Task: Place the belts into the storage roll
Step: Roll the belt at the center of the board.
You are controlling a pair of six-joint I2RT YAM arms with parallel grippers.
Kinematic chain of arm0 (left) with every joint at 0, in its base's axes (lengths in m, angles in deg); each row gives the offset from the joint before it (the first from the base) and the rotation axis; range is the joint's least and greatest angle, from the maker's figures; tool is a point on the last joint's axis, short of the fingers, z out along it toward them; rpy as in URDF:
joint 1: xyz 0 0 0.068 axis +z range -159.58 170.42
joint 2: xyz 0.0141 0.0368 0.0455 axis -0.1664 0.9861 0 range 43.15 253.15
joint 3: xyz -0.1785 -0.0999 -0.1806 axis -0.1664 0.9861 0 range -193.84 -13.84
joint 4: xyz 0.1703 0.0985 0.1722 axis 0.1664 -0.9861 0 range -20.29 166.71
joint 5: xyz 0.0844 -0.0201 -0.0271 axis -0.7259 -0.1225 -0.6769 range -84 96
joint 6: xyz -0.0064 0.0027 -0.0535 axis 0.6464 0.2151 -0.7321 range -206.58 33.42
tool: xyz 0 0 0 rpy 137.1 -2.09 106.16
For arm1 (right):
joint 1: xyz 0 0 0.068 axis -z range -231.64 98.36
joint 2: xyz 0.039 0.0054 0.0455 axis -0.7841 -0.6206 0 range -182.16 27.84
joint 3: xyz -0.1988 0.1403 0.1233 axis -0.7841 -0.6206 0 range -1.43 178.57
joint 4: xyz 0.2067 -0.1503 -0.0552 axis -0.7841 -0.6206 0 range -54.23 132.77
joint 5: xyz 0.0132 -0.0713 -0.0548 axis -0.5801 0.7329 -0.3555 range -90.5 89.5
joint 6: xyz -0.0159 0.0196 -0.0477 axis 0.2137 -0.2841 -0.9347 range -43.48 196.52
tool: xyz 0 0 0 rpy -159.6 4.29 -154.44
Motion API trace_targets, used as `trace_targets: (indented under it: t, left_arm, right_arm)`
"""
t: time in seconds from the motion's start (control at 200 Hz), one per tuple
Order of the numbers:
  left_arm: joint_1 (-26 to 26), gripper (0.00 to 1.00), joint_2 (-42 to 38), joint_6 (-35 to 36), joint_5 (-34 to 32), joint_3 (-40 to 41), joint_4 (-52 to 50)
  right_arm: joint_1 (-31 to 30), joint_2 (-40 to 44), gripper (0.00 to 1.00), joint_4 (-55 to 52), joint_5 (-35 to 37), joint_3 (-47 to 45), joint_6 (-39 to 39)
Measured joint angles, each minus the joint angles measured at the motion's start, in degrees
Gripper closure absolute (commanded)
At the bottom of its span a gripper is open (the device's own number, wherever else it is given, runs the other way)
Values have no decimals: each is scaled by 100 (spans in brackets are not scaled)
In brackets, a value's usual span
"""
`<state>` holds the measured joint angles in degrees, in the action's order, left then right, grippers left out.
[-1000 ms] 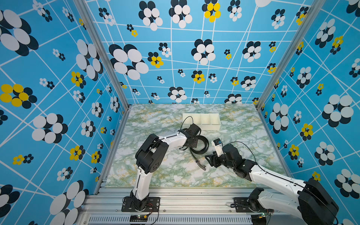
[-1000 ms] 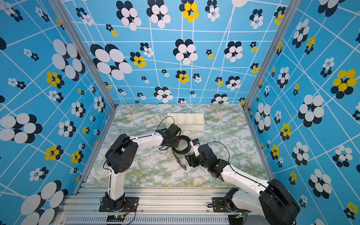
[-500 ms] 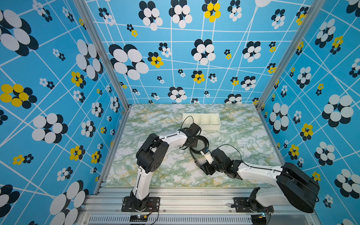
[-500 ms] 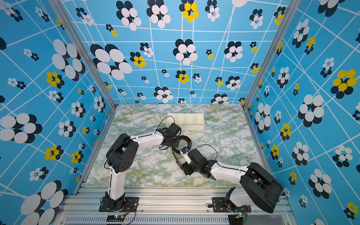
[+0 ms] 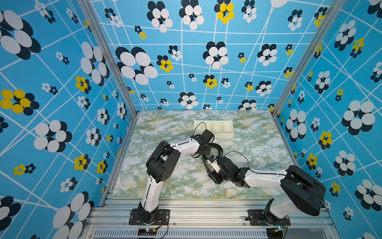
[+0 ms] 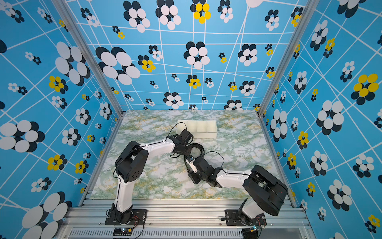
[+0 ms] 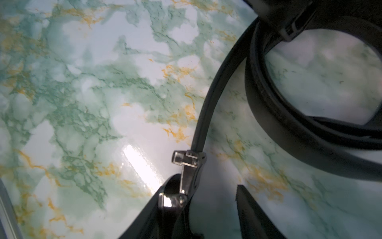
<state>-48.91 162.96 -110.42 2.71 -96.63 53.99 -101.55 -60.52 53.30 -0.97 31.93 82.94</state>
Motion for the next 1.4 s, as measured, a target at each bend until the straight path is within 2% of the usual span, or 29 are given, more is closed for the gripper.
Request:
trace_targets:
  t: [0.265, 0.285, 0.39, 0.64, 1.039, 1.174, 1.399]
  left_arm:
    - [74, 83, 131, 122, 133, -225, -79]
    - [79, 83, 140, 122, 140, -232, -90]
    - [98, 83, 155, 140, 186, -262, -114]
    - [111, 83, 179, 131, 535, -323, -197]
    - [24, 82, 511, 96, 949, -935, -723]
    - [-9, 79, 629, 90, 1008, -1154, -929]
    - [9, 75, 837, 120, 487, -1475, -925]
  right_arm:
    - [-96, -131, 88, 50, 221, 76, 66]
    - [-96, -131, 93, 59, 251, 76, 46]
    - [-96, -116, 100, 120, 315, 35, 195]
    - [-85, 428, 100, 446, 470, -568, 592]
    - [-81, 1200, 100, 28, 601, -857, 1126]
    - [-81, 1416, 100, -98, 623, -929, 1259]
    - [-103, 1545, 100, -492, 619, -1023, 1401]
